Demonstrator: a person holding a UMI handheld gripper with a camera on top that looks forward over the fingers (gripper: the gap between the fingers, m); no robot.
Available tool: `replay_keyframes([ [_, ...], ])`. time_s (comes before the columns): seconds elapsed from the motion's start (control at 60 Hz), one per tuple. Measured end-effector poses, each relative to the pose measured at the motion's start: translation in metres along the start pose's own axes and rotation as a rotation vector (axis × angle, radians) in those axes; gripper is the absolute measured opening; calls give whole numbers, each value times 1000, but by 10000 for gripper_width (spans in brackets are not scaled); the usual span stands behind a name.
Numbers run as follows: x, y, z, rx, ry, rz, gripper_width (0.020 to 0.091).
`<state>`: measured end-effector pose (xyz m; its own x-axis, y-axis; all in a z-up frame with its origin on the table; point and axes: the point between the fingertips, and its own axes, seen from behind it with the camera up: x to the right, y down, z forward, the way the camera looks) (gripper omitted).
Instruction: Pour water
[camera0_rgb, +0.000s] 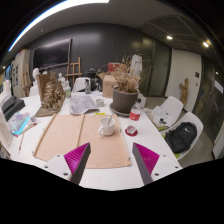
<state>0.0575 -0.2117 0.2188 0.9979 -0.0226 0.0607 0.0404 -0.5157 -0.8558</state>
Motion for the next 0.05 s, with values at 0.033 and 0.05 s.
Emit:
replay_keyframes([
  [0.033,-1,0,-1,2,-1,0,857],
  [0.05,-1,0,-1,1,-2,-2,858],
])
